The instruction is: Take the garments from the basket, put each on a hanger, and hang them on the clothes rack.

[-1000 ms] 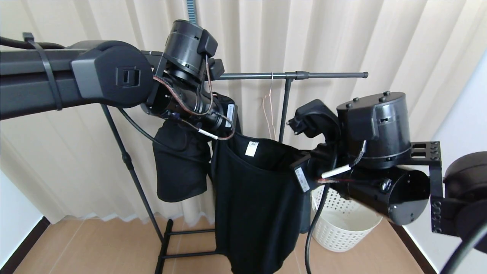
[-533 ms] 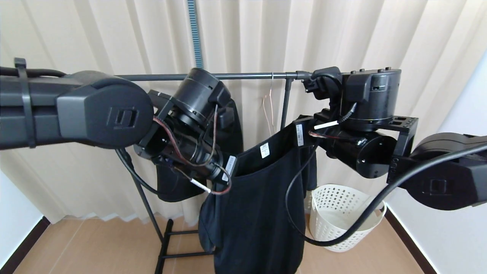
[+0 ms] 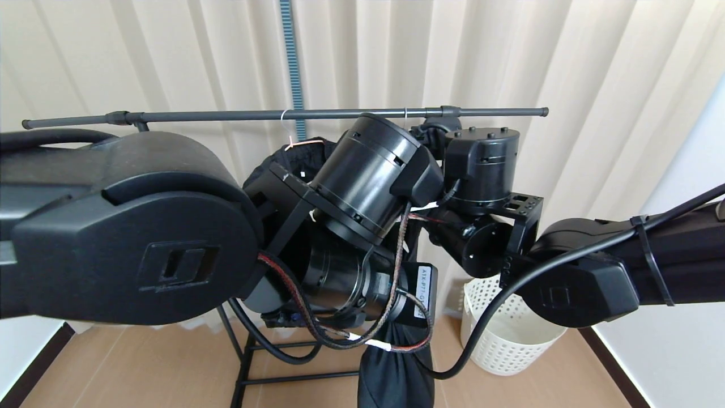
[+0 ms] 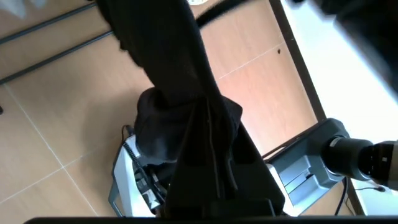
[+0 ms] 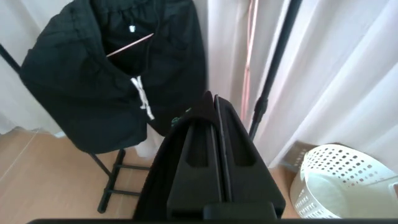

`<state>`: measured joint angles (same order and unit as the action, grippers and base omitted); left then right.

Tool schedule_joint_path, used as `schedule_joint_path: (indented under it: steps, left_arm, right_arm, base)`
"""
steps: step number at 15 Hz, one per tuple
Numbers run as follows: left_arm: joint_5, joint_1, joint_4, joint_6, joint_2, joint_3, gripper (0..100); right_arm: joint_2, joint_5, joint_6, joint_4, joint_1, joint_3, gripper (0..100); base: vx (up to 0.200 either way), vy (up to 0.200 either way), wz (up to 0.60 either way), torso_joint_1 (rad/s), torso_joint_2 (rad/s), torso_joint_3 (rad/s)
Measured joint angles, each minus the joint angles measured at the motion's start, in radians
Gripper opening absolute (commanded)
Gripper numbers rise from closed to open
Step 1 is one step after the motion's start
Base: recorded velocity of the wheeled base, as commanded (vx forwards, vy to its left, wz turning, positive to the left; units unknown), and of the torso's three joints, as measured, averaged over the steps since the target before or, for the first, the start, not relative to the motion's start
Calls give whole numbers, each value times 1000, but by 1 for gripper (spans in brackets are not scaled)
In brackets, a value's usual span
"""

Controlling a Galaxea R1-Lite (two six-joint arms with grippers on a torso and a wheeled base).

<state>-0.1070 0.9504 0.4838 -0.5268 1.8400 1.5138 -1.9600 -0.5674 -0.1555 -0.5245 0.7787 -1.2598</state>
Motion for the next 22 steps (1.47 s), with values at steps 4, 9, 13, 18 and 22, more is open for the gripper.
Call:
schedule_joint_path:
  steps: [4,9,13,18,22]
  left_arm:
    - [-21,12,-1,-3,3,-3,0]
    - [-94,-12,1,3,1,-16,0]
    - [-140,-103,1,87,1,-35,0]
    - [-154,-225,-99,144,50,-18,0]
    - [-152,-245,-135,177,109,27,0]
  right_arm:
    - [-8,0,0,3,12,-3,0]
    - [15,-1,17,10,-18,8,0]
    - [75,5,105,10,-72,59,0]
    - [151,8,249,-1,-117,171,0]
    - [185,1,281,1,-139,201,0]
  base:
    - [0,0,0,0,0,0]
    - [0,0,0,0,0,0]
    - [0,0,0,0,0,0]
    - [0,0,0,0,0,0]
    - [0,0,0,0,0,0]
